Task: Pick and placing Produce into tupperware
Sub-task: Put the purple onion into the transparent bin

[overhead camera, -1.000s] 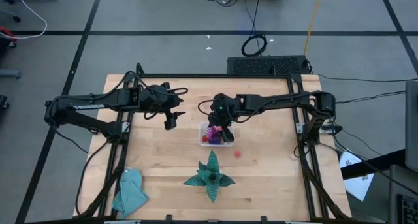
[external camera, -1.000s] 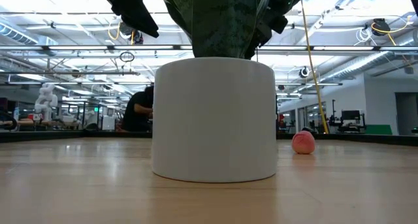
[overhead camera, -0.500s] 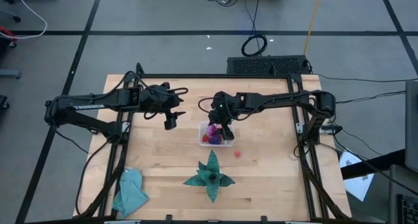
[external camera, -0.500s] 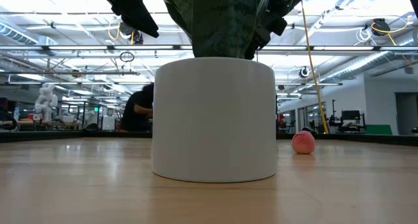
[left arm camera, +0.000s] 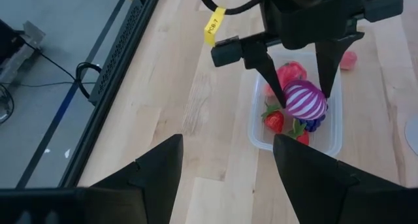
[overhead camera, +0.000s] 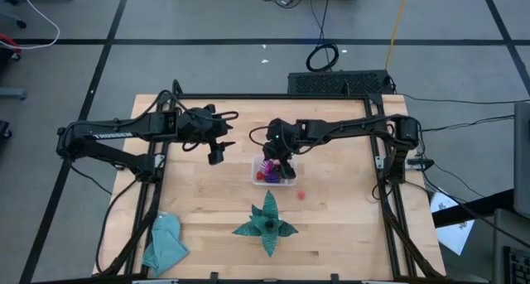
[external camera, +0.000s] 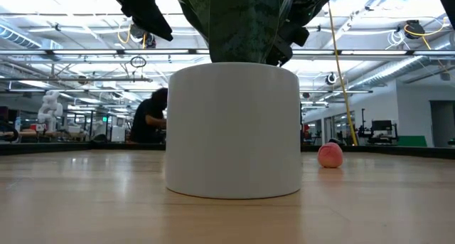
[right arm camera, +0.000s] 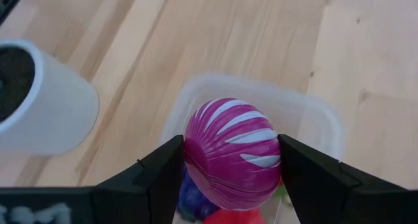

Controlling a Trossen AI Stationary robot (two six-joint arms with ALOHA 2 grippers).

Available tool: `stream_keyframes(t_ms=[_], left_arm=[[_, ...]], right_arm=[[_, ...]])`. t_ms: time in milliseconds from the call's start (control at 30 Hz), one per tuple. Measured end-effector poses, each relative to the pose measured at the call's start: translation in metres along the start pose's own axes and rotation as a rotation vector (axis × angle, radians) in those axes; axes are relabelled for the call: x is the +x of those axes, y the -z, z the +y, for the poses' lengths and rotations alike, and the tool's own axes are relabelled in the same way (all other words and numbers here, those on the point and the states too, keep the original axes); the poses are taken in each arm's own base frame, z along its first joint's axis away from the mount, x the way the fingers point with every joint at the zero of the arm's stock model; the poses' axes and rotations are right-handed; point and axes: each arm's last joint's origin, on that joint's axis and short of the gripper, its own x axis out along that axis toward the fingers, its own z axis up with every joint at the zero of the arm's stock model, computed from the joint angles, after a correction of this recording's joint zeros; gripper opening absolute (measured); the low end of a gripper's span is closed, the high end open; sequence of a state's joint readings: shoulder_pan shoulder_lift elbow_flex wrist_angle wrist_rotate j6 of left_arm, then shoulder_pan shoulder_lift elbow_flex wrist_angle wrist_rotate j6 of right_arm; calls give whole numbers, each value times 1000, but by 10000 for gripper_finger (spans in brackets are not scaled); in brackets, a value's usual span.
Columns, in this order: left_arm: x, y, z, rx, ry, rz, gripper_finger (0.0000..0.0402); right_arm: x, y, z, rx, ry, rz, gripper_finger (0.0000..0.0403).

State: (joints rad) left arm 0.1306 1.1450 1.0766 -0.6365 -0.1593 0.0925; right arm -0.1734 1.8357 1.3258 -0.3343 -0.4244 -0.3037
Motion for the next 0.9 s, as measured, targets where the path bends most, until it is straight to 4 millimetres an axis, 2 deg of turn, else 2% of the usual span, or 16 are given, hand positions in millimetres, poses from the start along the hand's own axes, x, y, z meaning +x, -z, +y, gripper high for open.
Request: stream_keyframes(t_ms=[367, 900], left_arm=[[0, 0, 0, 0, 0, 0, 244], [0, 0, 0, 0, 0, 0, 244]], right_arm=[[1, 2, 0, -2, -2, 4, 224], [8, 18, -2, 10, 5, 3, 224]])
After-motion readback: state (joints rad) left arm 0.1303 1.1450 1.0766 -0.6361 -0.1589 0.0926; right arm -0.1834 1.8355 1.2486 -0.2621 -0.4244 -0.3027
